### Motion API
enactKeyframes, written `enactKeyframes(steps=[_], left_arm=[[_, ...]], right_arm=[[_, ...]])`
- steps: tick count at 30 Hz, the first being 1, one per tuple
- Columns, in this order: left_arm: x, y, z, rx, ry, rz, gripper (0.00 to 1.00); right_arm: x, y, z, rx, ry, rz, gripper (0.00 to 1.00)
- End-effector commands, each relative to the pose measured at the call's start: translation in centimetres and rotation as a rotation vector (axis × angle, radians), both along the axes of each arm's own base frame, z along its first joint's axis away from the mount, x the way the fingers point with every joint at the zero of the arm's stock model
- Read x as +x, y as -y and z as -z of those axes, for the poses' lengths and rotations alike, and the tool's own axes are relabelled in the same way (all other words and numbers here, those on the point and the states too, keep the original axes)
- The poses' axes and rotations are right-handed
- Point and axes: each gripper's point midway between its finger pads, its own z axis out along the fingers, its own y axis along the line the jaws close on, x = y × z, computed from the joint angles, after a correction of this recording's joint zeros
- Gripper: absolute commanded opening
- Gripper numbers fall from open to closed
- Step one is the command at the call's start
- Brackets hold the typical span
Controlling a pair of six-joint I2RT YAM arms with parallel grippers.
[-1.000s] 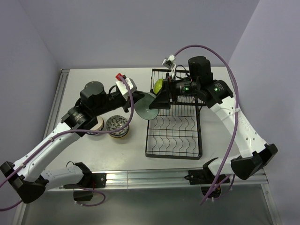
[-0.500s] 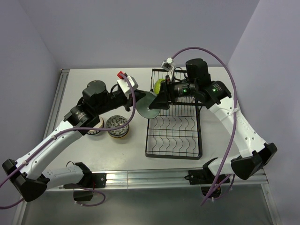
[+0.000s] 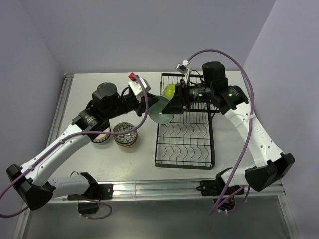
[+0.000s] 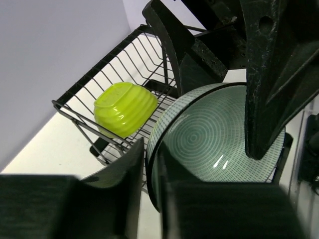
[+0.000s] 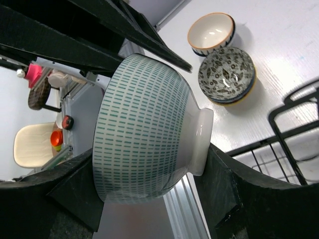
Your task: Load the bowls into the dish rack
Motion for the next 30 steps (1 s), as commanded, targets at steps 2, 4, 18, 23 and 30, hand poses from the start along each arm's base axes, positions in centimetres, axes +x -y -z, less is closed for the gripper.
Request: enactKeyframes(steps=[2, 4, 18, 23, 30], left_arm=[[0.0, 0.5, -4.1, -0.105, 0.035, 0.012, 0.29], [0.1, 0.7, -3.9, -0.103, 0.024, 0.018, 0.42], [0.6, 1.5, -4.6, -0.118, -0.024, 0.036, 0.58], [0.5, 1.3, -4.4, -0.118, -0.030, 0.039, 0.60], [0.6, 1.1, -4.1, -0.129, -0.073, 0.038, 0.62]], right_arm=[[-0.1, 1.7, -3.1, 0.089, 0.093, 0.006, 0.00], [0.4, 2.4, -3.4, 0.092, 0.103, 0.028, 0.00], [4.2, 6.9, -4.4, 0.067, 0.188, 0.163, 0.00], [6.7, 10.4, -3.9, -0.018, 0.248, 0.254, 0.00], [9.3, 14.8, -3.2, -0.205, 0.367, 0.321, 0.00]])
